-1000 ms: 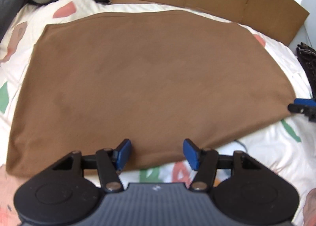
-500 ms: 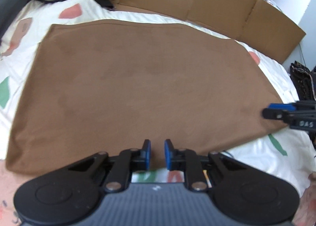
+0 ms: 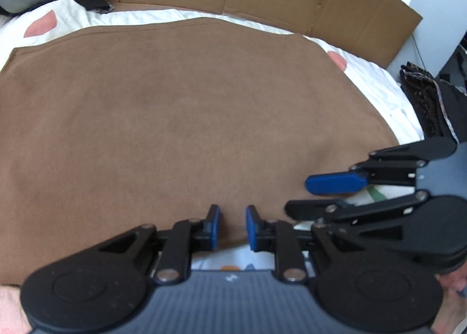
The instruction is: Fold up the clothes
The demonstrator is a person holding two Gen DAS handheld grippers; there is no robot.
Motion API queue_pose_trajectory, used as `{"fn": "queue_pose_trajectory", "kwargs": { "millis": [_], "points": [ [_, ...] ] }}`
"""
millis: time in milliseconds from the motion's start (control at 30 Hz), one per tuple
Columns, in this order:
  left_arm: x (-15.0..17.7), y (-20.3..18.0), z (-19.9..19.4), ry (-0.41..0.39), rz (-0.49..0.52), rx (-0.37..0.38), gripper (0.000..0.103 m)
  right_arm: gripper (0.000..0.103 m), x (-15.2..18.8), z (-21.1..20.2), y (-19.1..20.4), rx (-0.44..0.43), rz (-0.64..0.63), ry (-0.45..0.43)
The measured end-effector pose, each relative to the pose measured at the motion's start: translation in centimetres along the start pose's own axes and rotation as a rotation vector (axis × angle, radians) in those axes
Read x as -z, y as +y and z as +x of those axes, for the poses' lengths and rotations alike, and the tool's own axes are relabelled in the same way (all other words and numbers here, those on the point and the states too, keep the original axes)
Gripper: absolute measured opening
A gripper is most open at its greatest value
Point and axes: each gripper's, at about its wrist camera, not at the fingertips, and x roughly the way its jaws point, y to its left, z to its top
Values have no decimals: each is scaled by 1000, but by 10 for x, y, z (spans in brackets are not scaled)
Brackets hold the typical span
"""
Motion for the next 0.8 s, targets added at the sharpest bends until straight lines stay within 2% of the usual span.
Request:
{"fn": "queue_pose_trajectory", "kwargs": {
  "millis": [200,300,367,500,667,800],
  "points": [
    [7,22,-14,-12,-69,-31,22,37,13,-16,-26,54,110,-42],
    [12,42,-28,-35,-131,-81,23,37,19,-23,-37,97,140,-58],
    [16,57,-38,-53,-180,-128,30,37,22,-25,-45,115,168,-58],
    [29,86,-48,-43,-252,-192,31,37,30,-27,-56,145,203,-46],
    [47,113,-61,-32,-304,-253,31,37,36,-32,-65,164,254,-39],
    [64,134,-82,-40,-397,-302,33,37,30,-41,-66,150,250,-60]
  ]
}}
